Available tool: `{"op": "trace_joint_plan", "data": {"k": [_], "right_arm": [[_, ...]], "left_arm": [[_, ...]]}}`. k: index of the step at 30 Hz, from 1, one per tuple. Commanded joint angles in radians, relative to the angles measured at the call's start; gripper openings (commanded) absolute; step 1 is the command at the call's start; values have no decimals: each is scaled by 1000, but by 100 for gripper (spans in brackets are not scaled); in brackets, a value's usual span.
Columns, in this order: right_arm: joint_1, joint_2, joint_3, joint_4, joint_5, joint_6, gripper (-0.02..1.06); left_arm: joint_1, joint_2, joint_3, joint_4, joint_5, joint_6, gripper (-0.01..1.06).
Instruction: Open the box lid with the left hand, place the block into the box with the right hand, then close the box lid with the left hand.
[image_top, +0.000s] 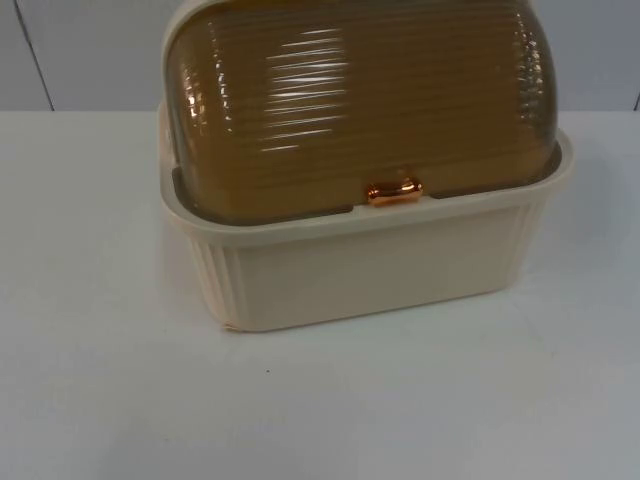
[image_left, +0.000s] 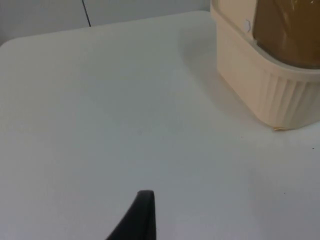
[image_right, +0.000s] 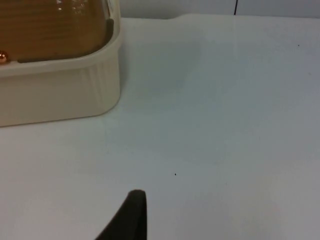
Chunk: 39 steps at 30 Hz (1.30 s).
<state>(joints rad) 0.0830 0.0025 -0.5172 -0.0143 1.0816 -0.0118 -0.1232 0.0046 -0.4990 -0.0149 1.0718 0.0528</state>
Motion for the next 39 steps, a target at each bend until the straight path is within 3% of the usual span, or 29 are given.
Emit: {"op": "trace_joint_plan", "data": {"k": [1, 19, 28, 39], "right_arm": [[0, -2, 2, -2, -2, 4, 105], [-2, -2, 2, 0, -2, 4, 105], [-2, -2, 2, 2, -3, 4, 105], [-2, -2, 2, 2, -3, 4, 105]], "left_arm": [[-7, -5, 5, 4, 4, -10, 104], [-7, -5, 5, 4, 4, -10, 104], [93, -5, 5, 4, 4, -8, 104], [71, -5, 5, 6, 4, -8, 104]]}}
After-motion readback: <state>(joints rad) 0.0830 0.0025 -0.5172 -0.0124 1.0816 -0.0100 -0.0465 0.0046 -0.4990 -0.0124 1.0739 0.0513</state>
